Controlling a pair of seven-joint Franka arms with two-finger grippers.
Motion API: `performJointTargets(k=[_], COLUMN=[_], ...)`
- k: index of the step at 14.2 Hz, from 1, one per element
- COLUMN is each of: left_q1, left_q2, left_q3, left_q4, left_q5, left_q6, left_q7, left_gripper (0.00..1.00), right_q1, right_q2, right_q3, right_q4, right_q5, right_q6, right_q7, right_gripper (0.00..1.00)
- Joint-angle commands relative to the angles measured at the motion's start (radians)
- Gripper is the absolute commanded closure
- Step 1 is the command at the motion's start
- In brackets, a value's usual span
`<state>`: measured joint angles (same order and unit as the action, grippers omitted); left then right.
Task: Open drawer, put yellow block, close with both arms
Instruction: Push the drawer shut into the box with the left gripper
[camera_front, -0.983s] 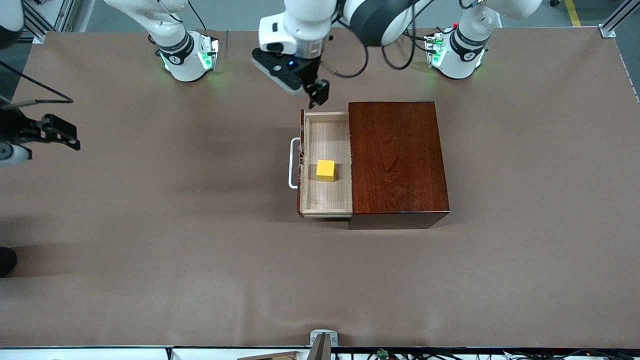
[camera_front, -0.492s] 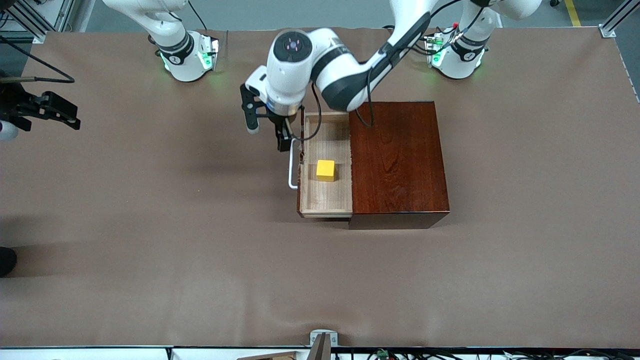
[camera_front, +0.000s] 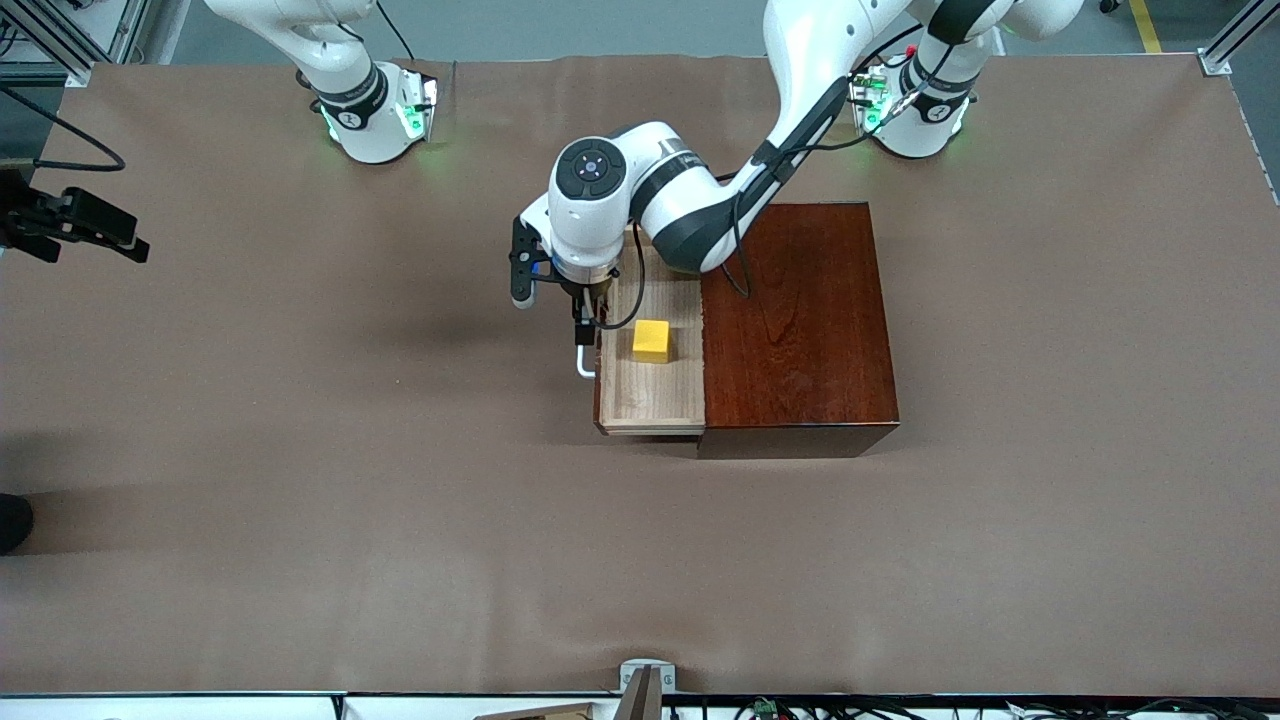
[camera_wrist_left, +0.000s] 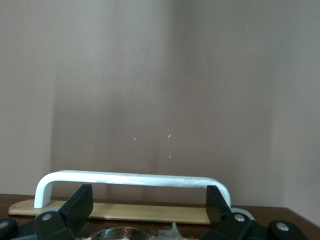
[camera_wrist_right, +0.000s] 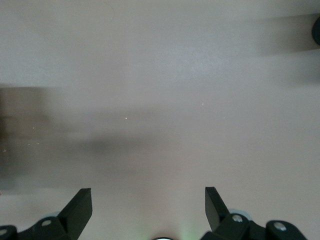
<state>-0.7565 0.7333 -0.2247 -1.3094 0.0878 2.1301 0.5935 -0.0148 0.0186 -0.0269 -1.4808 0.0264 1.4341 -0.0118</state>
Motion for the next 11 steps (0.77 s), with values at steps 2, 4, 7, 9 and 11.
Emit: performJointTargets(k=[2, 4, 7, 9, 11], left_q1=[-0.001, 0.0, 0.003, 0.002, 0.002], left_q2=[-0.003, -0.018, -0.031, -0.035, -0.035], left_q3=[0.002, 0.002, 0.017, 0.025, 0.036], left_q4=[0.025, 0.025, 0.025, 0.025, 0.025], left_q5=[0.07, 0.105, 0.131, 0.161, 0.179], left_q6=[-0.085, -0.139, -0.212, -0.258, -0.298], left_q7=[0.014, 0.014, 0.014, 0.014, 0.012], left_gripper=[0.0, 0.0, 0.0, 0.0, 0.0], right_q1=[0.009, 0.01, 0.012, 0.015, 0.007], right_q2=[-0.037, -0.037, -0.035, -0.032, -0.026], right_q3=[-0.008, -0.008, -0.007, -0.005, -0.004], right_q4=[-0.036, -0.035, -0.039, -0.05, -0.049], right_q5=[0.006, 0.006, 0.007, 0.007, 0.009], right_q6=[0.0, 0.005, 0.052, 0.054, 0.043], right_q7=[-0.002, -0.004, -0.004, -0.005, -0.007], right_gripper=[0.0, 0.0, 0.0, 0.0, 0.0])
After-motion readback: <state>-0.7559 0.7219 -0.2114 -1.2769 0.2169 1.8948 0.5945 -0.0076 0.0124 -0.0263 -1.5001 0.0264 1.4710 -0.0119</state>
